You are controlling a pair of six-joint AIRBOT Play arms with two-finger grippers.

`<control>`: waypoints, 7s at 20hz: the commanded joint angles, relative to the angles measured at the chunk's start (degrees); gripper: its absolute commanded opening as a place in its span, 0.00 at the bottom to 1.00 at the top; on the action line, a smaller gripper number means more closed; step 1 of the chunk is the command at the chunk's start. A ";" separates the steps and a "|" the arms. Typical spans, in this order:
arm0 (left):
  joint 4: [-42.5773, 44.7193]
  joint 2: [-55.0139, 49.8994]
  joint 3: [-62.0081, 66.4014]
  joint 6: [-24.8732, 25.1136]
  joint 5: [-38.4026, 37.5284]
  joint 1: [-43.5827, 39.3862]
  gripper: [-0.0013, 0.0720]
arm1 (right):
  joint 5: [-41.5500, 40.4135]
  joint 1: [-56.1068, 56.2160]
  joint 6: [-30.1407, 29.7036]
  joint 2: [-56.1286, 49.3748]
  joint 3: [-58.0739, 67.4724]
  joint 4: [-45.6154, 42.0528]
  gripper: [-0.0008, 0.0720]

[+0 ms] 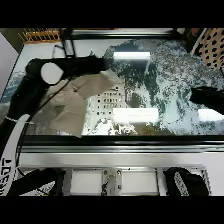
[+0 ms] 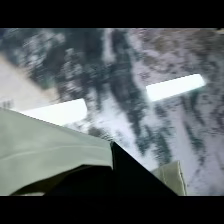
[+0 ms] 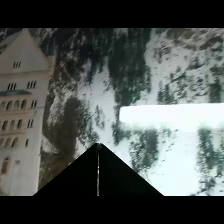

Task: Fold the clothes and pants, and hang the long-sleeved shirts on hangers.

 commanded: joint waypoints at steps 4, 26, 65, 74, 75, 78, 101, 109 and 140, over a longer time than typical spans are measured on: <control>-0.11 -15.74 19.96 -0.02 10.08 -21.62 0.03 | -2.64 -12.87 3.54 0.42 3.98 -4.87 0.02; 24.17 -22.10 -6.03 5.51 -25.14 11.23 0.87 | 1.97 -14.80 3.65 0.26 3.61 -0.76 0.02; 19.21 -5.07 -14.78 4.20 -10.36 15.78 0.03 | -24.13 0.48 16.00 -23.89 -36.02 25.99 0.84; 19.17 -5.09 -8.17 3.87 -4.24 15.72 0.03 | -24.52 1.38 6.82 -35.98 -14.03 21.38 0.02; 19.15 -5.09 -3.48 3.85 -2.12 15.74 0.03 | -20.81 -1.01 6.80 -35.95 -8.02 17.84 0.02; 19.21 -5.07 13.16 3.93 -3.37 16.57 0.03 | -5.86 -8.98 6.84 -35.91 14.36 6.45 0.02; 4.46 41.22 -50.64 0.37 -13.79 54.71 0.97 | 10.36 -14.36 3.58 -24.44 3.10 -9.77 0.73; 3.72 16.22 -35.67 26.71 -19.50 51.82 0.97 | 10.64 -14.36 3.58 -23.50 3.04 -7.02 0.71; 12.26 -19.26 -12.44 55.43 -29.92 35.63 0.80 | 14.16 -7.23 3.58 -25.44 2.91 -2.71 0.71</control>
